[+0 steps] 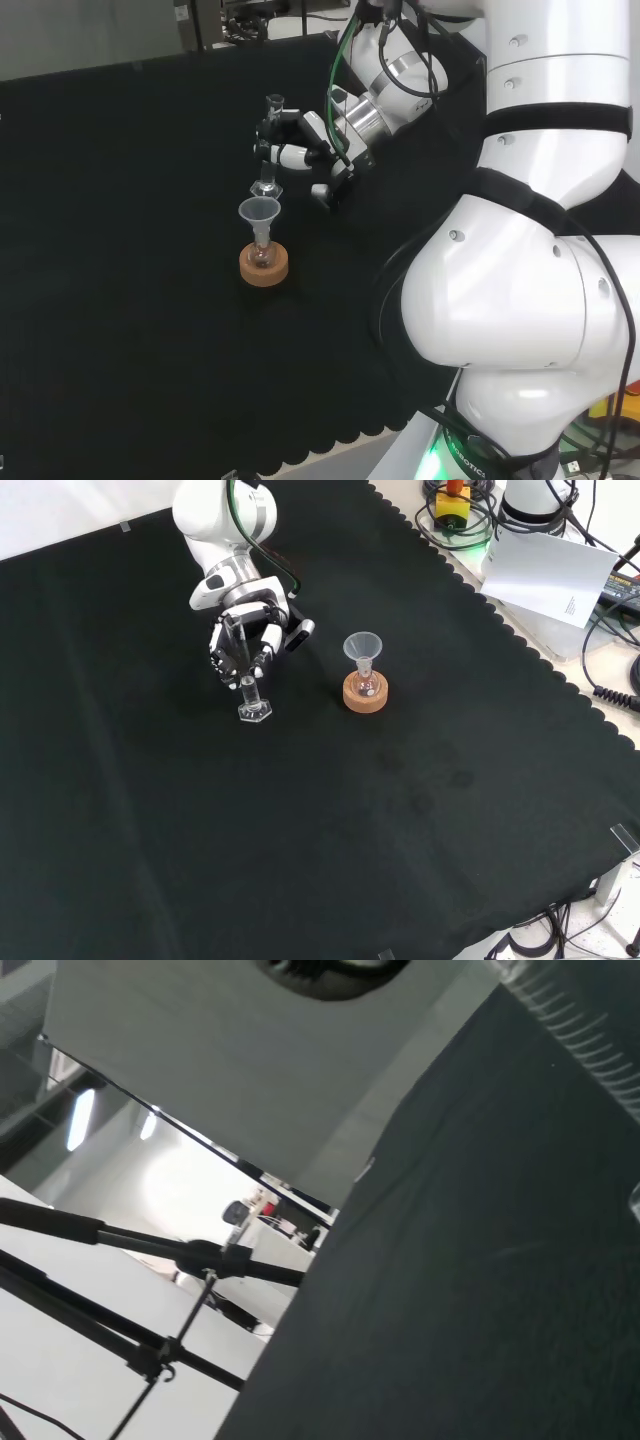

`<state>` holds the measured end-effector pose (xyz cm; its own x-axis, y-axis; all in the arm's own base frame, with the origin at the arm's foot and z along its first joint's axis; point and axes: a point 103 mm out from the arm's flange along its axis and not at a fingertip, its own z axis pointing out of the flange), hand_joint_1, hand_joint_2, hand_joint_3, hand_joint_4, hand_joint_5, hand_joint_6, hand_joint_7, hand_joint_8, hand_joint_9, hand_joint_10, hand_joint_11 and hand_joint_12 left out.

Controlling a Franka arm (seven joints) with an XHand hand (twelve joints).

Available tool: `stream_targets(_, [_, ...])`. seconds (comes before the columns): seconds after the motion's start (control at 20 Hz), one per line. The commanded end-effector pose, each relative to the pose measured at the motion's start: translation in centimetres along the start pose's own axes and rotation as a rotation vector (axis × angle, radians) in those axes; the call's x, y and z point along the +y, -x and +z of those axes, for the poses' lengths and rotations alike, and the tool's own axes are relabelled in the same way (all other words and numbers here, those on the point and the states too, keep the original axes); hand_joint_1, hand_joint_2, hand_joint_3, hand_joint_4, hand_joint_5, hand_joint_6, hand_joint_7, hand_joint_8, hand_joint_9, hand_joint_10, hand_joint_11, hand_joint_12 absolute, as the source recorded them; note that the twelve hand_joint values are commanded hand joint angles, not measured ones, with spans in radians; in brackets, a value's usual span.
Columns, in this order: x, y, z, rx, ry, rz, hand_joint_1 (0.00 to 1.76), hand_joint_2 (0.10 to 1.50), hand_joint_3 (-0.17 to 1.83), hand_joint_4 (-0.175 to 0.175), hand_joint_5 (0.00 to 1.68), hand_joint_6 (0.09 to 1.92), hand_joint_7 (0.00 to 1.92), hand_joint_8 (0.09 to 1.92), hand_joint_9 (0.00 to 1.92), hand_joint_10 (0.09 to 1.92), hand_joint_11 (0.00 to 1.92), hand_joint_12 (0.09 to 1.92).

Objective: Pick up the graduated cylinder.

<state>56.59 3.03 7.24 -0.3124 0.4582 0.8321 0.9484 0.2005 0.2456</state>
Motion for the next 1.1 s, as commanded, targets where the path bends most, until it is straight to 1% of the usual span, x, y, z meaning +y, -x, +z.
stream_targets(0.05, [0.2, -0.8, -1.5, -0.139, -0.045, -0.002, 1.11, 1.18, 0.01, -0.132, 0.86, 1.17, 1.11, 0.52, 1.36, 0.12, 1.23, 0.79])
stream_targets(0.2, [0.2, -1.4, -2.9, -0.198, -0.077, -0.002, 1.12, 1.17, 0.0, -0.143, 0.88, 1.15, 1.14, 0.49, 1.38, 0.11, 1.25, 0.78])
stream_targets(0.35, [0.0, -1.9, -4.5, -0.248, -0.093, -0.001, 1.13, 1.17, 0.0, -0.152, 0.89, 1.14, 1.15, 0.48, 1.39, 0.1, 1.25, 0.77])
stream_targets(0.6, [-1.4, -3.6, -7.1, -0.341, -0.138, 0.001, 1.13, 1.16, 0.0, -0.159, 0.89, 1.13, 1.16, 0.47, 1.4, 0.1, 1.26, 0.77])
stream_targets(0.7, [-2.4, -4.4, -7.9, -0.377, -0.152, 0.005, 1.21, 1.14, 0.01, -0.17, 0.91, 1.09, 1.03, 0.85, 1.4, 0.09, 1.26, 0.76])
stream_targets(0.75, [-2.9, -4.8, -8.4, -0.395, -0.161, 0.008, 1.23, 1.14, 0.01, -0.173, 0.91, 1.09, 1.0, 0.96, 1.41, 0.09, 1.26, 0.76])
stream_targets(0.85, [-4.0, -5.6, -9.2, -0.411, -0.193, 0.028, 1.24, 1.14, 0.01, -0.175, 0.91, 1.08, 0.96, 1.05, 1.41, 0.09, 1.26, 0.76])
stream_targets(0.95, [-5.4, -6.4, -9.9, -0.449, -0.214, 0.042, 1.25, 1.14, 0.01, -0.175, 0.92, 1.08, 0.96, 1.07, 1.41, 0.09, 1.26, 0.76])
stream_targets(1.1, [-7.5, -7.6, -10.9, -0.494, -0.224, 0.069, 1.25, 1.14, 0.0, -0.175, 0.92, 1.08, 0.95, 1.07, 1.41, 0.09, 1.26, 0.76])
